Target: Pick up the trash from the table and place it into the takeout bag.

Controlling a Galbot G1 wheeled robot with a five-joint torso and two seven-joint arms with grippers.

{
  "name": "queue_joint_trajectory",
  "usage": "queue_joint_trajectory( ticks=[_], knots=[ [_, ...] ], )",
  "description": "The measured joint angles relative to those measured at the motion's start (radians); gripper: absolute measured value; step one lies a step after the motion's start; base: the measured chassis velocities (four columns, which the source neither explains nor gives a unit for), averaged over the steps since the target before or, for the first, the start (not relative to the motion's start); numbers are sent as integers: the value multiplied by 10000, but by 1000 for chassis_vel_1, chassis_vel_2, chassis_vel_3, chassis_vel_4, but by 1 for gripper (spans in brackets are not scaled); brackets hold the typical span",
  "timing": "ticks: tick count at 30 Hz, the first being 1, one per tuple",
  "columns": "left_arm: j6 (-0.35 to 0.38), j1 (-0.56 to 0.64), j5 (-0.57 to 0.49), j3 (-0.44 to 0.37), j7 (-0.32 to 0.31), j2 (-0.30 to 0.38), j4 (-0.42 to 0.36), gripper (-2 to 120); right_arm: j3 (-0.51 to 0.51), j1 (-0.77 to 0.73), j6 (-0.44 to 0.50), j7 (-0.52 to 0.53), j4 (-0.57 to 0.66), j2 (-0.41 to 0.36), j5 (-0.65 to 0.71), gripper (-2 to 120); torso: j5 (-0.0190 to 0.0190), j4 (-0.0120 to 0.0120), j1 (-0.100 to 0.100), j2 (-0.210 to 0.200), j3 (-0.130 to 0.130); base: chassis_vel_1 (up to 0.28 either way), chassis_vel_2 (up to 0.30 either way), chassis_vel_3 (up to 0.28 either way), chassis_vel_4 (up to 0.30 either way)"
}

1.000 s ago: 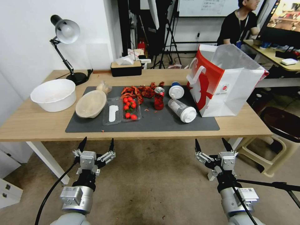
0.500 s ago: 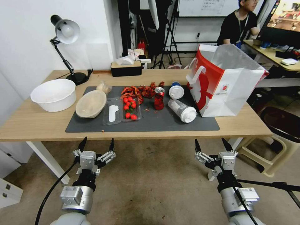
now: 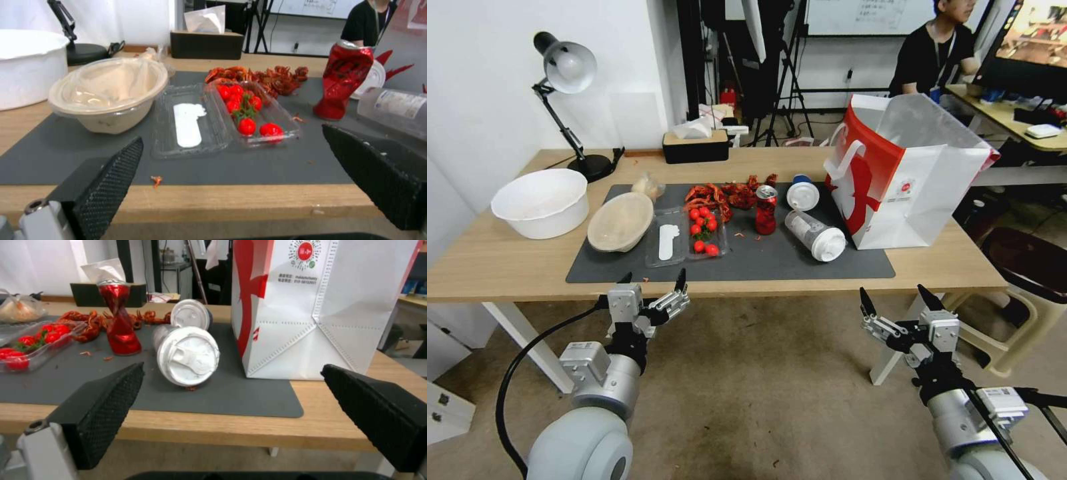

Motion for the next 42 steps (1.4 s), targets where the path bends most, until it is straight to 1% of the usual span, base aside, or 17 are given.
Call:
queue_joint_trajectory(
  ticks=[10,13,14,15,17,18,19,22,23,24,27,28,30,35,42],
  knots=[
    [-46,56,45,-47,38,-33,55,100,-18,93,-1,-10,-159,-16,0,100,0,-1,0,0,0,0,0,0,0],
    [-92,30,108,-53,65,-36,173,100,-59,281,3,-167,-255,-234,118,100,-1,-4,0,0,0,0,0,0,0],
    [-98,39,134,-52,85,-36,182,100,-77,456,3,-201,-307,-391,202,100,0,-3,1,0,0,0,0,0,0],
    [-98,39,134,-52,85,-36,182,100,-77,456,3,-201,-307,-391,202,100,0,-3,1,0,0,0,0,0,0],
    [-103,101,173,-57,107,-57,174,100,-125,877,0,-226,-472,-730,425,100,2,-3,0,0,0,0,0,0,0],
    [-103,142,201,-65,111,-74,148,100,-136,1092,-1,-228,-567,-901,526,100,2,1,0,-1,0,0,0,0,0],
    [-103,142,201,-65,111,-74,148,100,-136,1092,-1,-228,-567,-901,526,100,2,1,0,-1,0,0,0,0,0],
    [-104,283,312,-124,110,-146,41,100,-203,1921,12,-239,-1052,-1728,1055,100,1,0,1,-1,0,0,0,0,0],
    [-110,327,355,-140,110,-166,22,100,-231,2120,38,-239,-1221,-1919,1181,100,3,1,1,-1,0,0,0,0,0],
    [-110,327,355,-140,110,-166,22,100,-231,2120,38,-239,-1221,-1919,1181,100,3,1,1,-1,0,0,0,0,0],
    [-171,522,510,-171,119,-271,-39,100,-456,3037,286,-237,-2056,-2768,1768,100,3,-1,1,-1,0,0,0,0,0],
    [-171,522,510,-171,119,-271,-39,100,-456,3037,286,-237,-2056,-2768,1768,100,3,-1,1,-1,0,0,0,0,0],
    [-220,620,602,-181,125,-355,-43,100,-714,3765,372,-246,-2687,-3224,2273,100,0,0,0,0,0,0,0,0,0],
    [-253,698,668,-234,115,-462,-43,100,-1196,4947,316,-280,-3706,-3593,2788,100,2,0,1,-1,1,0,0,0,0],
    [-302,781,728,-261,68,-629,-15,100,-1865,5922,54,-290,-4496,-3624,2950,100,0,-2,1,-1,1,0,0,0,0]
  ],
)
